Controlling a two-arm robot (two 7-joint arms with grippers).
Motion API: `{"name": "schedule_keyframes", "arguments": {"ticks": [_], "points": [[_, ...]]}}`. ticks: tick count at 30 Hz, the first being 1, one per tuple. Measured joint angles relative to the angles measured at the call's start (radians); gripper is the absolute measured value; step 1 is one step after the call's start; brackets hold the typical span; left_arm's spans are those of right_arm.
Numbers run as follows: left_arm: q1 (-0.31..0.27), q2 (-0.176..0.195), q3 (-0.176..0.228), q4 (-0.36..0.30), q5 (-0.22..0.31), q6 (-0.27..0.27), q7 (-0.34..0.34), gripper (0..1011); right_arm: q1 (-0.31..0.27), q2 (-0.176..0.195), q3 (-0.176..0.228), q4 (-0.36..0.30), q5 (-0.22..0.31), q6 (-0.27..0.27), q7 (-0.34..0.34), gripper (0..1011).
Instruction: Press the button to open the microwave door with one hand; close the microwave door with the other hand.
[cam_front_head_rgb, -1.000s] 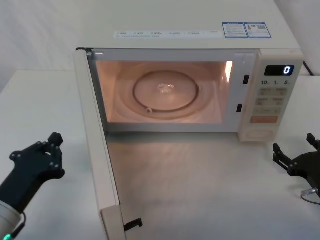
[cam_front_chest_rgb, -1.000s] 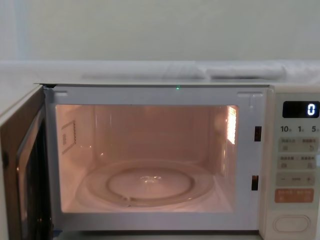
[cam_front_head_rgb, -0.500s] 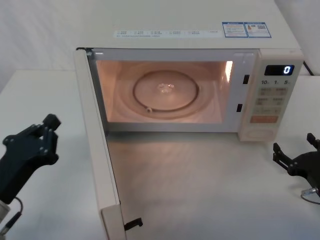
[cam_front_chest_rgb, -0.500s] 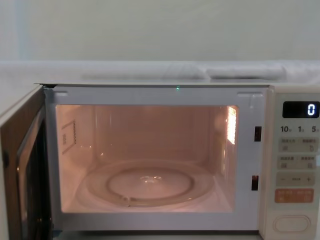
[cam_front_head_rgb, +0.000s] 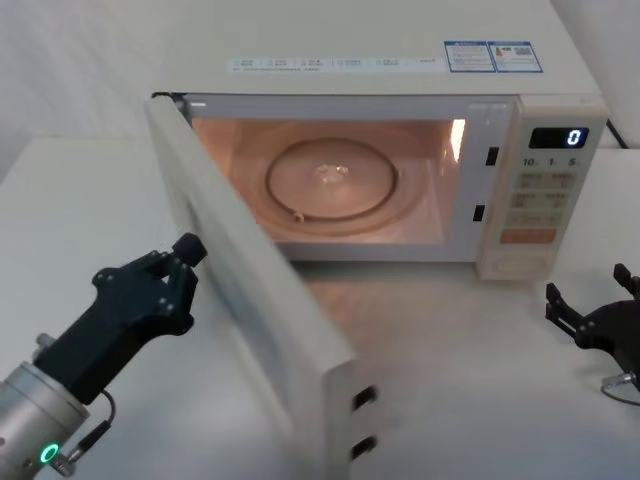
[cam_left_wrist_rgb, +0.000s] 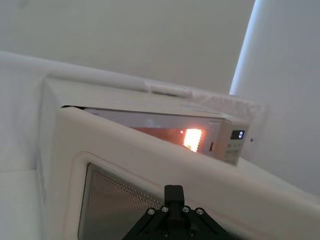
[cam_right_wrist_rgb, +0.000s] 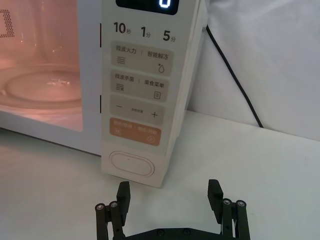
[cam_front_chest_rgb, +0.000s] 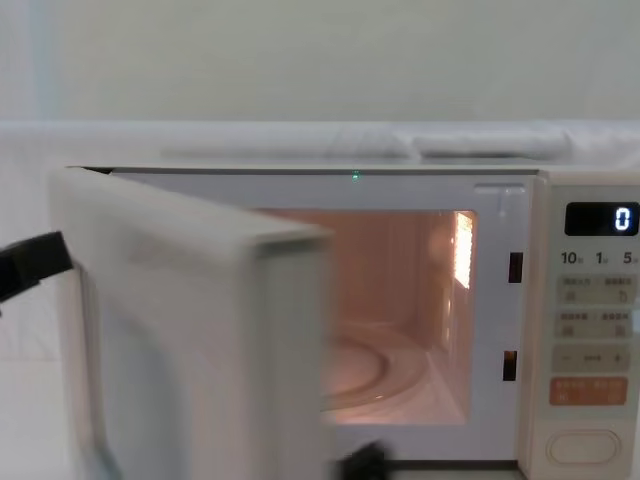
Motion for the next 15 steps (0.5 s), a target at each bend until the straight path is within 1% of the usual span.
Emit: {"name": "schedule_keyframes", "arguments": {"ticks": [3, 7, 12, 15], "points": [[-0.011, 0.011, 0.018, 0.005, 0.001, 0.003, 0.003, 0, 0.0, 0.0, 0.0, 0.0, 0.0, 0.0, 0.0, 1002], [-0.023, 0.014, 0.029, 0.013, 0.004, 0.002, 0.014, 0, 0.0, 0.0, 0.0, 0.0, 0.0, 0.0, 0.0, 1002], [-0.058, 0.016, 0.057, 0.039, 0.026, -0.009, 0.042, 0, 0.0, 0.0, 0.0, 0.0, 0.0, 0.0, 0.0, 1002], [-0.087, 0.021, 0.08, 0.06, 0.043, -0.01, 0.055, 0, 0.0, 0.0, 0.0, 0.0, 0.0, 0.0, 0.0, 1002]]}}
